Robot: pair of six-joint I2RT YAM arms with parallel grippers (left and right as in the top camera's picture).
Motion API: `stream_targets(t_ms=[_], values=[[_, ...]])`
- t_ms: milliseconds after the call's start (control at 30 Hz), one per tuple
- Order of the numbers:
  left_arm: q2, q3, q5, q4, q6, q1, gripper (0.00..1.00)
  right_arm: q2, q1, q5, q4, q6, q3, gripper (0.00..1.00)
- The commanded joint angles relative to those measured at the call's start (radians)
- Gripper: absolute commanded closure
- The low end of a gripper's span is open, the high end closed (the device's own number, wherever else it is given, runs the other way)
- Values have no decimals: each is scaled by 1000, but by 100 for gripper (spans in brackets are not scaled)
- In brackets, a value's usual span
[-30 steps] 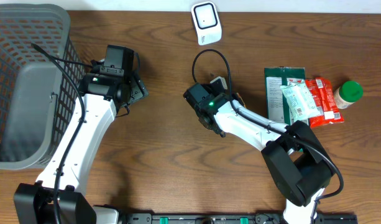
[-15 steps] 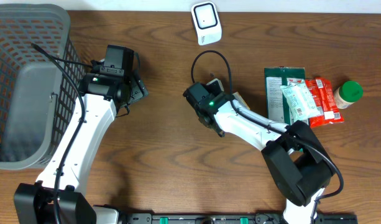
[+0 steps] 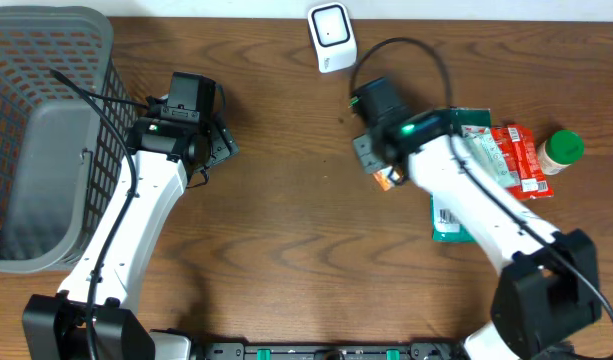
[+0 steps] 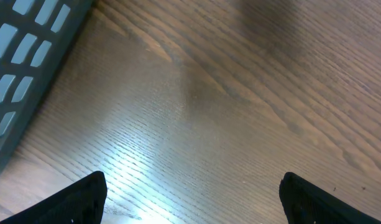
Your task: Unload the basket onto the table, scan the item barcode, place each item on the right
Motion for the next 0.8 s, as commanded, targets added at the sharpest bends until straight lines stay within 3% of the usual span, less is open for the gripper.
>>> stream_targets(t_ms=[0,400,767], values=[[7,5,-13,-3,6,3,11,10,-69,-145,-18,-60,0,42],[7,5,-13,-3,6,3,11,74,-101,-195,2,-108,-45,41],[7,5,-13,-3,6,3,11,156,-101,-196,19,-107,-45,46]])
